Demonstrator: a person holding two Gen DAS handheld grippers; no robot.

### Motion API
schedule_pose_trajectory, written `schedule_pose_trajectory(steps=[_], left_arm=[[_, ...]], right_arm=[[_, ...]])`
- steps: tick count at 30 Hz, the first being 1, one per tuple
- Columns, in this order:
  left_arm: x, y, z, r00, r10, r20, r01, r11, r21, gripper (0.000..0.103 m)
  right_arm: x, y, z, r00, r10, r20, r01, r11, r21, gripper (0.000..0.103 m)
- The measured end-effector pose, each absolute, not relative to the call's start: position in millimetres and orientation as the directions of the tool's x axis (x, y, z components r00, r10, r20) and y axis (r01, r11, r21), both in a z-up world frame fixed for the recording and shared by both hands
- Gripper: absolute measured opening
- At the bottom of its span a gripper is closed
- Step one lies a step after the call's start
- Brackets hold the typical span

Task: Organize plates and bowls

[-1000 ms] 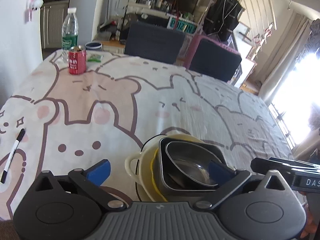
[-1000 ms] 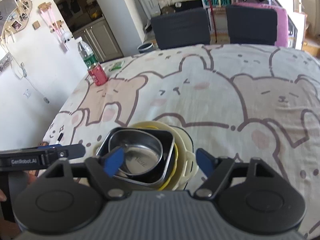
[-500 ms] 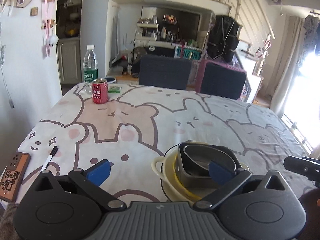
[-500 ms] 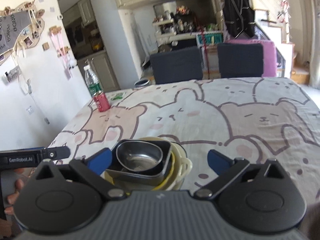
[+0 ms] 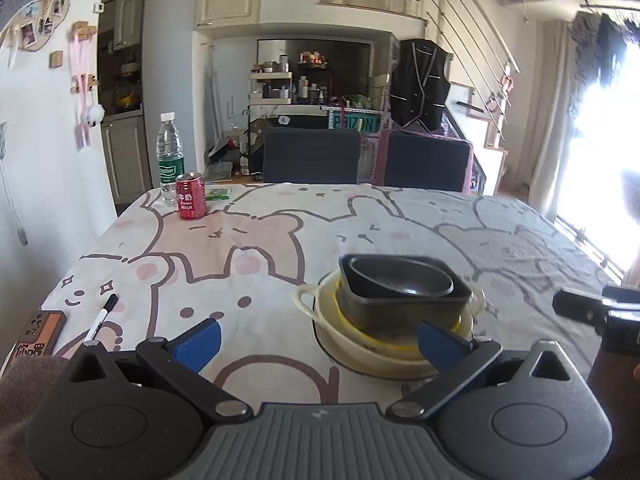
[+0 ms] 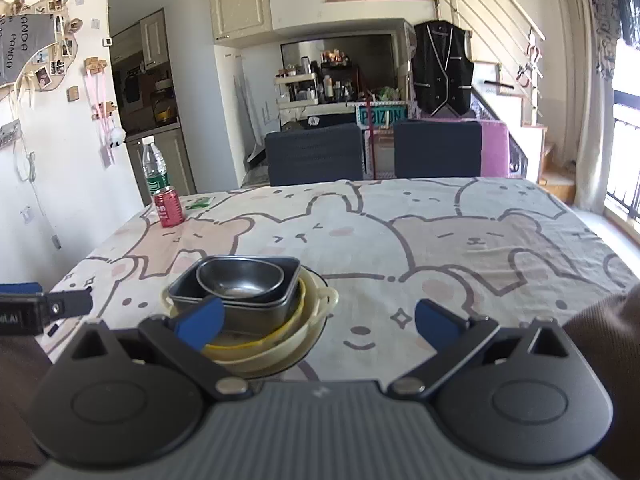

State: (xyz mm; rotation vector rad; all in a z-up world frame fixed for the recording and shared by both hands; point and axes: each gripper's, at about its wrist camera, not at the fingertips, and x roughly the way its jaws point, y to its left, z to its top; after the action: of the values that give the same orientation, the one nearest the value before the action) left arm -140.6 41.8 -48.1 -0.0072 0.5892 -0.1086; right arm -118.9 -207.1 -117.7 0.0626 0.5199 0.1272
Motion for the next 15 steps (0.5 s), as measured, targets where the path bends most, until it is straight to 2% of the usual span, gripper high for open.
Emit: schedule_pose_trajectory(steps=[7,15], left_arm=[[-149,41,-57,0.841,-0.075,-0.535,0.087,0.996,-0.003,0.103],[-151,44,-58,0.849,-0.077,-0.522,0.083,0.996,-0.012,0.103]], right_arm=[[-134,-205,-125,0.889,0.093,-0.449,-0.084,0.996,0.041,0.103],[-138,-199,-138,0.886,0.075,-0.458,-0.085,0.996,-0.002,0.103]])
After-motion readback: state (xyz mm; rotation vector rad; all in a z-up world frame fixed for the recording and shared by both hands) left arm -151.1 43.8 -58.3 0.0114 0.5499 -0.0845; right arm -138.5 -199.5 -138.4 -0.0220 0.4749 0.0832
